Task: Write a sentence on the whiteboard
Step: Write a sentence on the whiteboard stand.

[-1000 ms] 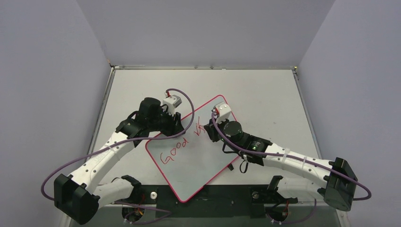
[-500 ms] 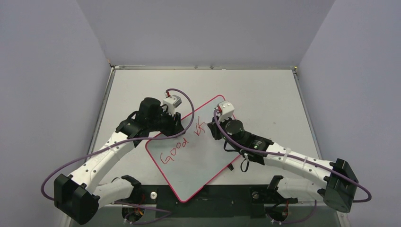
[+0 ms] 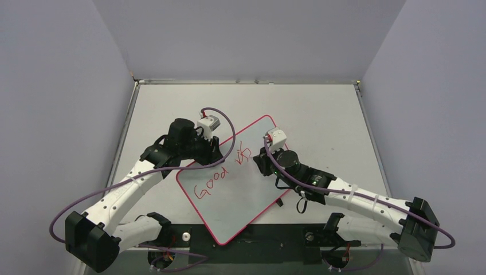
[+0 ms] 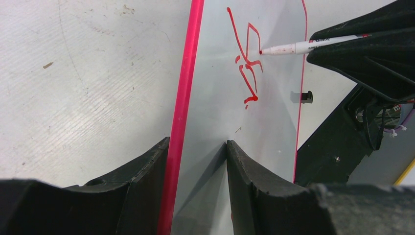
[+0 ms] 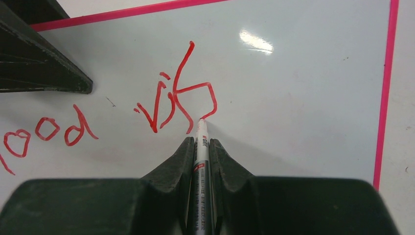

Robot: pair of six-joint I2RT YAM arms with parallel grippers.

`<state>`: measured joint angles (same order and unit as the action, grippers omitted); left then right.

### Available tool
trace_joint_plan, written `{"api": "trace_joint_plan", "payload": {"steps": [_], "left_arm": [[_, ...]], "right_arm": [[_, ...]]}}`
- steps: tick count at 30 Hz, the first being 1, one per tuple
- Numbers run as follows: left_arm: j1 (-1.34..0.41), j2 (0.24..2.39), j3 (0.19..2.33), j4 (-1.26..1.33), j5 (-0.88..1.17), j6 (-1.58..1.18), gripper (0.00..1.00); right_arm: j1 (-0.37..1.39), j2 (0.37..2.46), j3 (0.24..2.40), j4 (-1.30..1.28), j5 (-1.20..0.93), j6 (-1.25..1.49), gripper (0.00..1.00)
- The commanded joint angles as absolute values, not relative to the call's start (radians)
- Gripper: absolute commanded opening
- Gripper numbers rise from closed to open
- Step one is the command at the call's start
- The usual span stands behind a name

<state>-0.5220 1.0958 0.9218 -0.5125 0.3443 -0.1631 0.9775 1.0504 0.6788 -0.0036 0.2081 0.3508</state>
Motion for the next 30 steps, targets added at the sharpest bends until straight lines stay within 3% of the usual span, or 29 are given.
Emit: {"api": "trace_joint_plan", "payload": {"steps": [1,15,30], "left_arm": [[-0.515,1.066,0.928,-0.468,0.259,-0.098,0.00],[-0.515,1.067,0.928,-0.467,0.264,-0.098,0.00],[-0.515,1.061,0.927,-0.468,0.261,-0.097,0.00]], "right_arm": [[0.994,1.015,0.668,0.008,0.164,0.377,0.00],[0.968,0.946,0.684,0.040,0.105,0.395,0.00],[0.860,1.029,0.698,0.086,0.094,0.385,0.00]]}}
